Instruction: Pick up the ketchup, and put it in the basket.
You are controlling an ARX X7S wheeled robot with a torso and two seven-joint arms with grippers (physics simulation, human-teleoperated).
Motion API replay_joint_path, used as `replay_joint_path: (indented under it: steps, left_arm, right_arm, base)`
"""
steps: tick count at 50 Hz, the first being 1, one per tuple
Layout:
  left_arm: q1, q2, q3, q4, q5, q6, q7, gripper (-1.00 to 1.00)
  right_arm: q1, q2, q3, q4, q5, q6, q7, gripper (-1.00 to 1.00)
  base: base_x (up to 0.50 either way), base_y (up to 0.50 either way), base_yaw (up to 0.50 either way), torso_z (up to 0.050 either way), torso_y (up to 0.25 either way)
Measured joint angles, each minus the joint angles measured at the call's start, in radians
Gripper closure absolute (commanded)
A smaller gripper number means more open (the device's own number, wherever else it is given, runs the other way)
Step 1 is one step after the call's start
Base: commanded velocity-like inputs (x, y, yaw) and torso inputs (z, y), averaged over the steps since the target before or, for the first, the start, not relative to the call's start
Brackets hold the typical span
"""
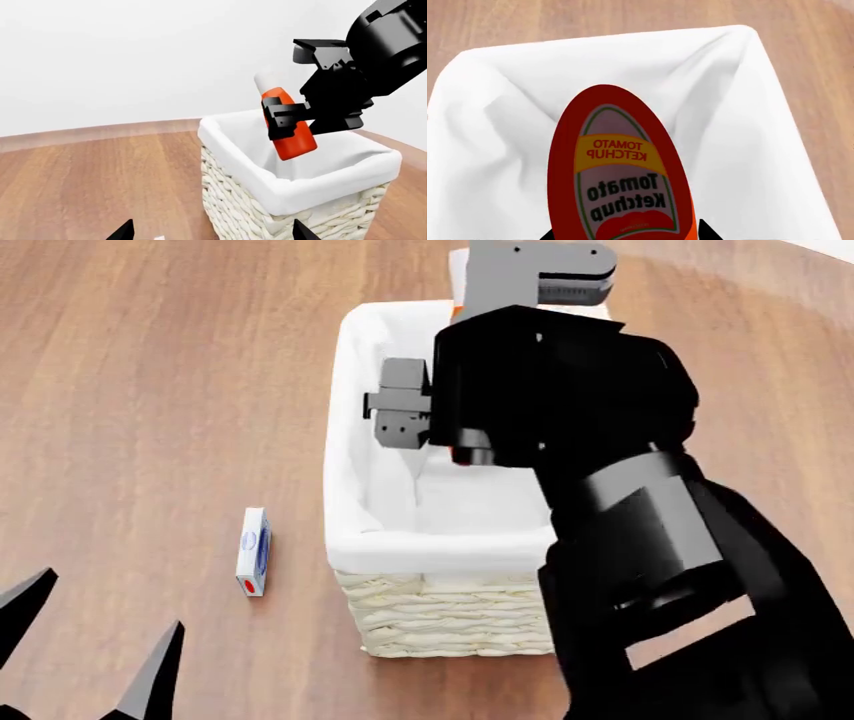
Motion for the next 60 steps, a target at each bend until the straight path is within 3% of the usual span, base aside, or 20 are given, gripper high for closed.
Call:
replay_joint_path:
  steps: [30, 44, 60]
  left_arm:
    - [0.003, -0.002, -0.006, -0.013, -0.012, 0.008, 0.004, -1.0]
    - [0.005, -0.003, -0.012, -0.02, -0.017, 0.013, 0.004, -1.0]
    - [0.007, -0.004, -0.014, -0.019, -0.023, 0.018, 0.007, -1.0]
  right_arm:
    - [0.017, -0.005, -0.622, 0.073, 0.523, -0.182, -0.061, 1.0]
    - [-0.002, -0.005, -0.767, 0.083, 0.646, -0.237, -0.077, 1.0]
    - [-0.015, -0.005, -0.828, 0.083, 0.686, -0.271, -0.095, 1.0]
  base:
    - [0.0, 0.0, 0.0, 0.0, 0.0]
    - [0.0, 0.0, 0.0, 0.001, 0.0]
    - [0.0, 0.0, 0.0, 0.0, 0.001]
